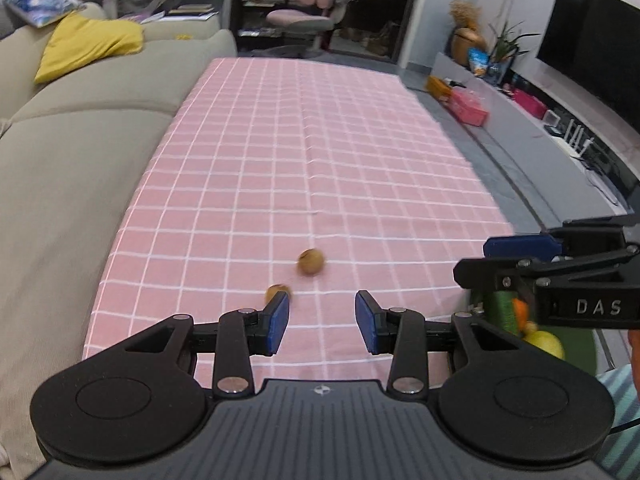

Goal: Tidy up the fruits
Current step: 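Withdraw both grippers from the colander toward the last two longans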

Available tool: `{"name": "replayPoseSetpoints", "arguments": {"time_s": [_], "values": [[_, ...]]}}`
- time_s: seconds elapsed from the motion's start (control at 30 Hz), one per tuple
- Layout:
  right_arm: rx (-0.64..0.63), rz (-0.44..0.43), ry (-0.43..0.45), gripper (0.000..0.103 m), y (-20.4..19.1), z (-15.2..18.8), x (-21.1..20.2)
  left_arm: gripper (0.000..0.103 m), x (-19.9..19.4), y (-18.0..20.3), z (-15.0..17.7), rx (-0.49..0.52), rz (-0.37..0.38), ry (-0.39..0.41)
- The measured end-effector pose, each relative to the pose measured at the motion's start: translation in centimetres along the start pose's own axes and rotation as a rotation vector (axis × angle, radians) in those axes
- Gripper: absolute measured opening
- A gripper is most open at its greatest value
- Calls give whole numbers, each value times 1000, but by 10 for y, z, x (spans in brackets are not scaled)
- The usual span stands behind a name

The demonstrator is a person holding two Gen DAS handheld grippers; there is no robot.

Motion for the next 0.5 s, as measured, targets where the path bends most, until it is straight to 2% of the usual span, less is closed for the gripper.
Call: {"name": "replayPoseSetpoints", "arguments": {"time_s": [0.5], "values": [[-60, -35, -121, 38, -5, -19, 98, 46, 67, -32, 7, -106, -41, -74]]}}
Point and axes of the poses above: each gripper's, at about its wrist camera, not at the fingertips, and x roughly the way its jaws point, y to its right, z to its underside, the point moved 1 cm from there along x, roughly the way its jaws point, and after that the axes turned 3 degrees about z, right-handed, at the moved point
